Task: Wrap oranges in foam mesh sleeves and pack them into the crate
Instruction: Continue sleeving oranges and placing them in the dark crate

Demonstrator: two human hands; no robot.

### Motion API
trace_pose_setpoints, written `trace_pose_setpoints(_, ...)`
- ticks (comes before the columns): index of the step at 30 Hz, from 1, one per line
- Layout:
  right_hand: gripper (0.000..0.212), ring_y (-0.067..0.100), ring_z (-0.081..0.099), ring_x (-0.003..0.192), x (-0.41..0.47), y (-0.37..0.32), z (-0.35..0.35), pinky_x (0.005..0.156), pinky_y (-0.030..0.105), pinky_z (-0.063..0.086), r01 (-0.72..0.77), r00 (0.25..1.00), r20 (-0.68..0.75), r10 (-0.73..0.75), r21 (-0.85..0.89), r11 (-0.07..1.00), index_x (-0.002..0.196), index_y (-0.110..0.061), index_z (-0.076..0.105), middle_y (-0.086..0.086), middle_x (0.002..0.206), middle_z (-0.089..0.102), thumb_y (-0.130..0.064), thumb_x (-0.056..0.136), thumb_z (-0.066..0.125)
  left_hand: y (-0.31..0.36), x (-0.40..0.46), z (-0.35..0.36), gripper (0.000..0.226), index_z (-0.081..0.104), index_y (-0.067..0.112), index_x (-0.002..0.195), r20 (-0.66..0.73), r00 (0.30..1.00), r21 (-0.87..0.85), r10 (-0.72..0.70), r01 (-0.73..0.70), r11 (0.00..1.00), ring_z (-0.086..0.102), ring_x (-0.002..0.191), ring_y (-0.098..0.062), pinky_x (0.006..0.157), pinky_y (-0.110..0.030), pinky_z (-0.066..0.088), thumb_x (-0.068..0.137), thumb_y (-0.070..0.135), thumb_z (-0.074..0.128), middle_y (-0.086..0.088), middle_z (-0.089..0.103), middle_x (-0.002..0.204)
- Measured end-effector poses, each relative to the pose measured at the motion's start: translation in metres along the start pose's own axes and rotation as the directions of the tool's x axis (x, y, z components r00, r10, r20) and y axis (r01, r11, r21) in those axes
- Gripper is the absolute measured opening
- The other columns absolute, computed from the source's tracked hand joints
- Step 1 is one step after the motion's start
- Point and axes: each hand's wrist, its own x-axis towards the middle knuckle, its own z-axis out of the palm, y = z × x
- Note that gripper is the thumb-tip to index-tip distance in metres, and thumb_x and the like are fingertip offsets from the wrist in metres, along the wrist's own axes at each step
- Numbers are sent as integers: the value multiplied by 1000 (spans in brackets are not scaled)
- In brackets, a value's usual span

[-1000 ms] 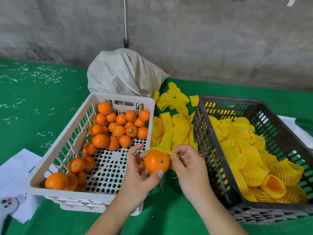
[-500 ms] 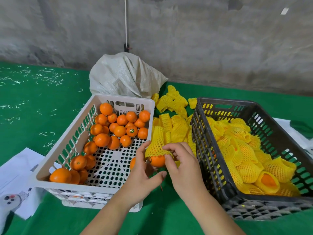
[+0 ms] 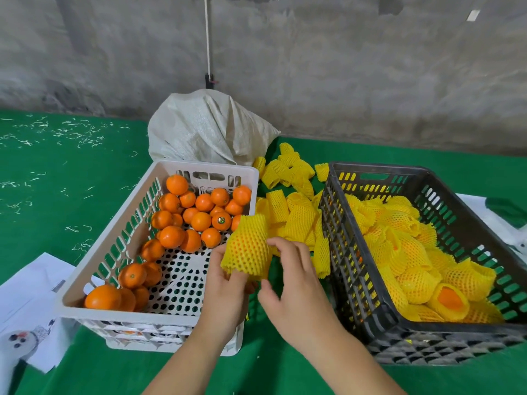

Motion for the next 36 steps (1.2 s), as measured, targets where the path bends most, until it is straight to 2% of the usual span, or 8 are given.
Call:
trace_pose_setpoints(5,51,6,54,115,1,12,0,93,30,54,49,997,-59,-40,178,983,142,-35,50,-14,132,44,-15,97,63,-2,-1,-8,56,56,45,133,225,974,8,16,-18,1000,69,108,-19,87,-34,59,84,30,80,-1,71,119)
trace_pose_setpoints(11,29,10,61,95,-8,22,11,77,32,55,196,951,-239,-195,-18,980,118,-7,71,2,107,63,-2,90,67,-3,3,-3,54,54,46,128,109,990,81,89,-98,992,70,97,-9,79,-28,58,85,28,81,13,70,110)
trace_pose_setpoints(14,35,9,63,104,-9,13,9,86,33,55,-45,989,-118,84,298,953,123,-23,63,-9,115,62,-18,89,71,-4,4,-5,59,48,50,124,73,989,162,127,-137,977,69,95,-7,79,-29,59,81,24,80,19,67,106)
trace_pose_setpoints(18,86,-9,58,115,-1,3,6,86,16,52,-346,933,158,323,640,686,146,-48,31,-28,131,52,-67,73,71,-9,-1,-4,71,38,45,135,210,973,245,99,-150,958,71,104,-16,82,-33,60,83,29,83,13,66,117)
trace_pose_setpoints(22,85,-6,64,106,8,13,11,84,18,56,-476,841,165,516,678,560,132,-59,45,-29,119,63,-58,55,81,-13,-5,0,81,30,48,146,336,941,311,41,-151,938,72,93,-15,82,-24,57,85,39,82,7,69,105)
trace_pose_setpoints(28,98,26,51,135,75,89,-79,105,52,48,-424,666,-78,742,778,463,153,-46,28,0,156,43,-38,76,89,-7,-1,1,54,46,47,140,291,957,300,21,-112,947,56,74,-14,83,-30,50,92,46,72,1,54,77)
trace_pose_setpoints(32,122,34,-5,157,111,124,-108,123,57,9,-681,660,-206,723,243,691,156,-44,-21,3,170,-16,-61,82,75,-4,5,3,25,65,44,122,257,966,288,-37,-40,957,54,74,-12,78,-33,47,104,27,65,6,54,79)
trace_pose_setpoints(36,89,32,-16,155,96,128,-59,122,56,8,-312,950,-135,282,-470,826,159,-41,-1,1,167,-25,-64,94,54,-8,7,4,27,72,36,111,184,977,218,-110,68,974,52,69,-15,70,-38,49,106,13,59,9,57,75)
